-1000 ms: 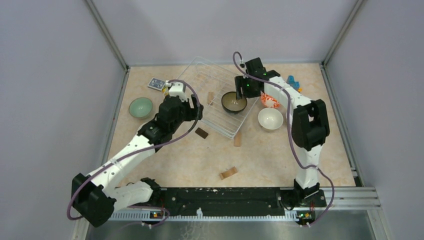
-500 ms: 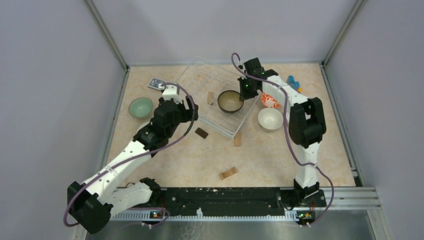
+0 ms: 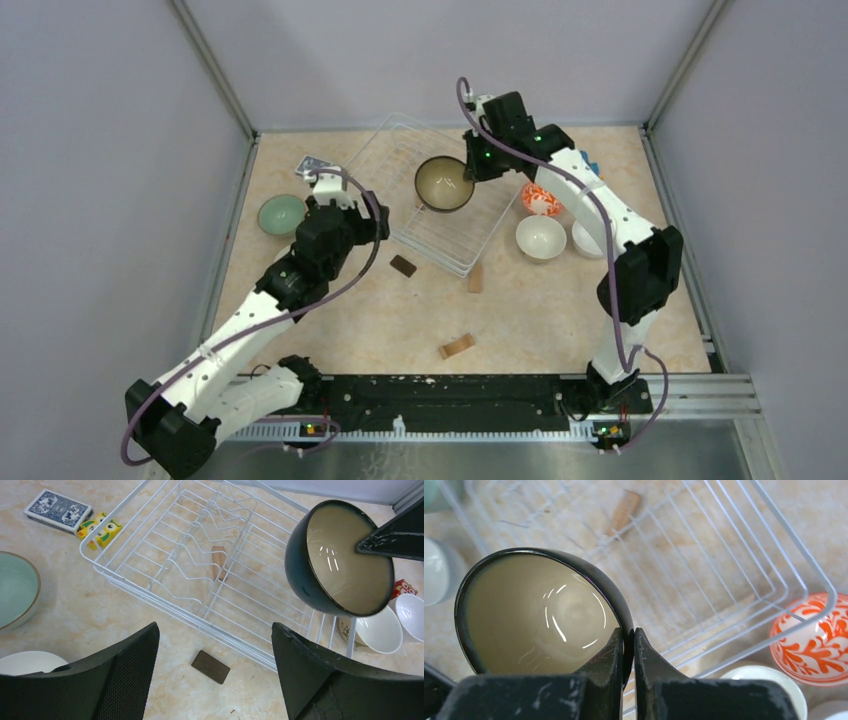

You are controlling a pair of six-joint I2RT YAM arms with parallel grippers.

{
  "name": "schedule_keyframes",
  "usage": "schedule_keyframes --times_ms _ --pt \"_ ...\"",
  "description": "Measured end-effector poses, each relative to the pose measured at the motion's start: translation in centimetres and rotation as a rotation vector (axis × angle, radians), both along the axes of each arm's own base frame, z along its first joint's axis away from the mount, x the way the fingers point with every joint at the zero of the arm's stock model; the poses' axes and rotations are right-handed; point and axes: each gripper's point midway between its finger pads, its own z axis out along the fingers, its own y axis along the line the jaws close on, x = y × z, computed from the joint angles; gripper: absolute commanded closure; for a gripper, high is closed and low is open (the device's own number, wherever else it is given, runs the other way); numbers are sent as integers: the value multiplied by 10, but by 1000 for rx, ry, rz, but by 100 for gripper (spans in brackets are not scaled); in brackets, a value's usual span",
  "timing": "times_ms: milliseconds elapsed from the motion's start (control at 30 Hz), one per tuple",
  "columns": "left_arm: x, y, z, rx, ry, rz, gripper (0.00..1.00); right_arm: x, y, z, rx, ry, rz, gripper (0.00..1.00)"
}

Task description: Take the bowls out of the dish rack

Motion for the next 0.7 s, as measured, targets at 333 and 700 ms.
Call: schedule_keyframes --times_ms 333,700 --pt "-14 36 40 -29 -97 131 8 -81 98 41 38 -68 251 100" --pt "-41 82 101 -51 -272 255 7 -151 182 -12 4 12 417 100"
